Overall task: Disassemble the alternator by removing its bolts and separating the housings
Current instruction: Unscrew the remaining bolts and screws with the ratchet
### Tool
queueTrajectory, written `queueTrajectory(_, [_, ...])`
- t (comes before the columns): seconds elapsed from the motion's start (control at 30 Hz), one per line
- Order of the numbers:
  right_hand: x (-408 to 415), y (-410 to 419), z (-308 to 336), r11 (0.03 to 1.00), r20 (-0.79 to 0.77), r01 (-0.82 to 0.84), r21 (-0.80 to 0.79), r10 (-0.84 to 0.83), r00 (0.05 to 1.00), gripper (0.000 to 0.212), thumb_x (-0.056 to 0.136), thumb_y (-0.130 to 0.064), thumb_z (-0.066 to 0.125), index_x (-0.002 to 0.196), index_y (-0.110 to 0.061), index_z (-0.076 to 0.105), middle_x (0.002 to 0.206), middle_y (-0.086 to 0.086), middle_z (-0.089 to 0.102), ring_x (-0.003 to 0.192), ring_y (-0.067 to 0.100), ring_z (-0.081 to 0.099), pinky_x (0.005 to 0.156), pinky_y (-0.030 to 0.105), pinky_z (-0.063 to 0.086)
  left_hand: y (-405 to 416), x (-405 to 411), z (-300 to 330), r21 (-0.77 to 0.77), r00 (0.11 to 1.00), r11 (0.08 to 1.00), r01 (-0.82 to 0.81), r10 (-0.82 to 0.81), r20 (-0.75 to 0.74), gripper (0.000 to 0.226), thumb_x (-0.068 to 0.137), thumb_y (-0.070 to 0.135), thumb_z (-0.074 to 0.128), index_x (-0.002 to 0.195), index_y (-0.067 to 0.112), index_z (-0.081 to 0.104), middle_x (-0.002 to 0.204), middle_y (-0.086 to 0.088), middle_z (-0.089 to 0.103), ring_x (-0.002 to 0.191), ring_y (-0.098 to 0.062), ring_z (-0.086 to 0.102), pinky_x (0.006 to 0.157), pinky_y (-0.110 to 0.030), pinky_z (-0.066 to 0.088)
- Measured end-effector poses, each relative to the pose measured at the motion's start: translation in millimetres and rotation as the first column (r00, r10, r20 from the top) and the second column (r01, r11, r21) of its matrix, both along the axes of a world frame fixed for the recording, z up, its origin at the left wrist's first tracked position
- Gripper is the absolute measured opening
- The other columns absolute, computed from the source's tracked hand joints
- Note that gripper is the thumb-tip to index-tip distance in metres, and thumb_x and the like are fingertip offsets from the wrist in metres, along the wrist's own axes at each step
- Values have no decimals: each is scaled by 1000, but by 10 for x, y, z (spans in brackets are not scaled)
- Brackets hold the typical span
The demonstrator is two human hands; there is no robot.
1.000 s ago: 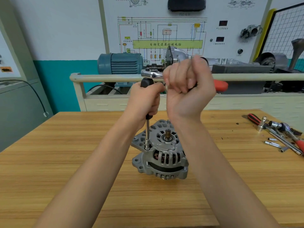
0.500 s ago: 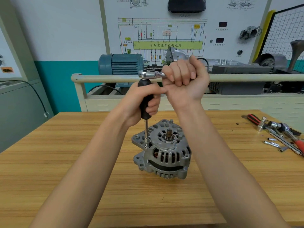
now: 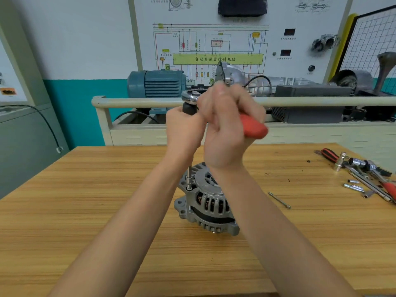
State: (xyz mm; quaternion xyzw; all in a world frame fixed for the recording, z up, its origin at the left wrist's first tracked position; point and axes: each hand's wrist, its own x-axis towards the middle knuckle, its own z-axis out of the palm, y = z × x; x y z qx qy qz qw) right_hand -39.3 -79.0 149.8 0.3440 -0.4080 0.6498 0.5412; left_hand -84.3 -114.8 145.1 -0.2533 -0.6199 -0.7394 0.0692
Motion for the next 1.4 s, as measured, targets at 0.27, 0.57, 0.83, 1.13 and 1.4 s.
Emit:
queueTrajectory(0.27, [-66, 352, 159, 827, 108, -530, -187, 553, 826, 49, 84, -9, 40, 36, -18, 37, 34, -6, 28, 36, 11, 18, 44, 26, 25, -183, -121, 1, -57, 957, 957, 283, -278, 86, 38, 81, 0, 59, 56, 16, 35, 41, 5, 28, 37, -12, 21, 41, -19, 20])
queueTrajectory(0.57, [-151, 538, 189, 513, 15, -697, -501, 811, 585, 47, 82, -12, 41, 35, -16, 34, 32, -3, 24, 29, 11, 22, 39, 21, 24, -188, -178, -2, -58, 771, 774, 631, -616, 163, 41, 77, 13, 55, 42, 21, 35, 34, 8, 23, 27, -5, 17, 34, -15, 14])
queueTrajectory(0.83, [67, 69, 26, 998, 13, -39, -40, 39, 999, 37, 81, -6, 52, 51, -25, 40, 47, -7, 36, 44, 11, 29, 52, 30, 23, 7, 6, -49, -5, 996, 998, 69, -69, 54, 28, 73, 25, 61, 56, 18, 40, 48, 4, 40, 41, -13, 33, 43, -18, 31])
queueTrajectory(1.13, [-17, 342, 177, 861, 111, -489, -141, 504, 856, 51, 86, -6, 39, 37, -19, 38, 35, -6, 27, 37, 10, 19, 46, 26, 24, -125, -90, -42, -11, 962, 965, 260, -258, 89, 42, 83, -2, 58, 58, 18, 31, 41, 6, 26, 36, -11, 19, 38, -19, 20])
queueTrajectory(1.4, [-158, 594, 209, 452, 5, -730, -513, 852, 524, 46, 81, -13, 41, 35, -15, 33, 30, -2, 23, 34, 11, 11, 40, 20, 22, -169, -145, -2, -14, 742, 749, 662, -653, 151, 38, 77, 10, 55, 46, 19, 35, 34, 7, 24, 27, -5, 18, 35, -16, 14])
